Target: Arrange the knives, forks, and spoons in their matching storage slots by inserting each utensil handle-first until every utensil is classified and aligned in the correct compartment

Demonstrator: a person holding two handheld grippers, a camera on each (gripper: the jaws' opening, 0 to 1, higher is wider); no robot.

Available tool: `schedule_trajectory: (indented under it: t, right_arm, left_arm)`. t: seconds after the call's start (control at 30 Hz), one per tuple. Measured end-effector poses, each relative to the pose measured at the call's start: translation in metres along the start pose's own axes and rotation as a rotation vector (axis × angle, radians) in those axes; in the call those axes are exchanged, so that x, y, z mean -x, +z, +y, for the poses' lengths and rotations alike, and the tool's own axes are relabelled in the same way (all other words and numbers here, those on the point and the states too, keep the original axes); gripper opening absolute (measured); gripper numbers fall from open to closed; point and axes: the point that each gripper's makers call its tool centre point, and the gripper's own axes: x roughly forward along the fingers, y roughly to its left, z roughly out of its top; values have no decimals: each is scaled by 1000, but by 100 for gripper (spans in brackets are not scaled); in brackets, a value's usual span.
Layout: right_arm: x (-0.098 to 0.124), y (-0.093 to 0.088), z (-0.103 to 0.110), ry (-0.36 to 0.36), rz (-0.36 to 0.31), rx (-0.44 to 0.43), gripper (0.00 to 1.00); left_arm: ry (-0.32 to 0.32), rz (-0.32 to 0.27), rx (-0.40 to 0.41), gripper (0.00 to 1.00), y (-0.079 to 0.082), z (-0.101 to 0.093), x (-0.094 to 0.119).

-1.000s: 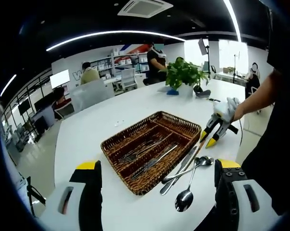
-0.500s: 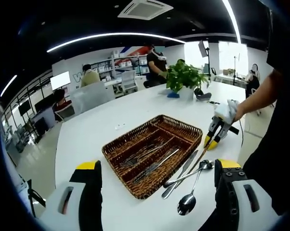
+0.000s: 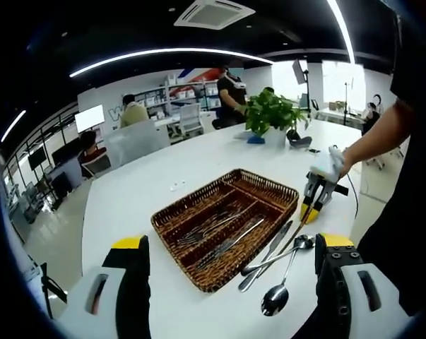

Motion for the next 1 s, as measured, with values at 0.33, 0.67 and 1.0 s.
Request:
schedule_trajectory:
  t: [0.33,0.67,1.0]
  right_arm:
    - [9,-3,8,22,60,-11,4]
    - [24,-12,5,13,92,31,3]
    - [45,-14,1,-32,107,49,3]
  left_arm:
    - [19,-12,8,99,0,2,5]
    - [22,-24,8,99,1,0,5]
    - [16,-34,6,99,2,-6,4]
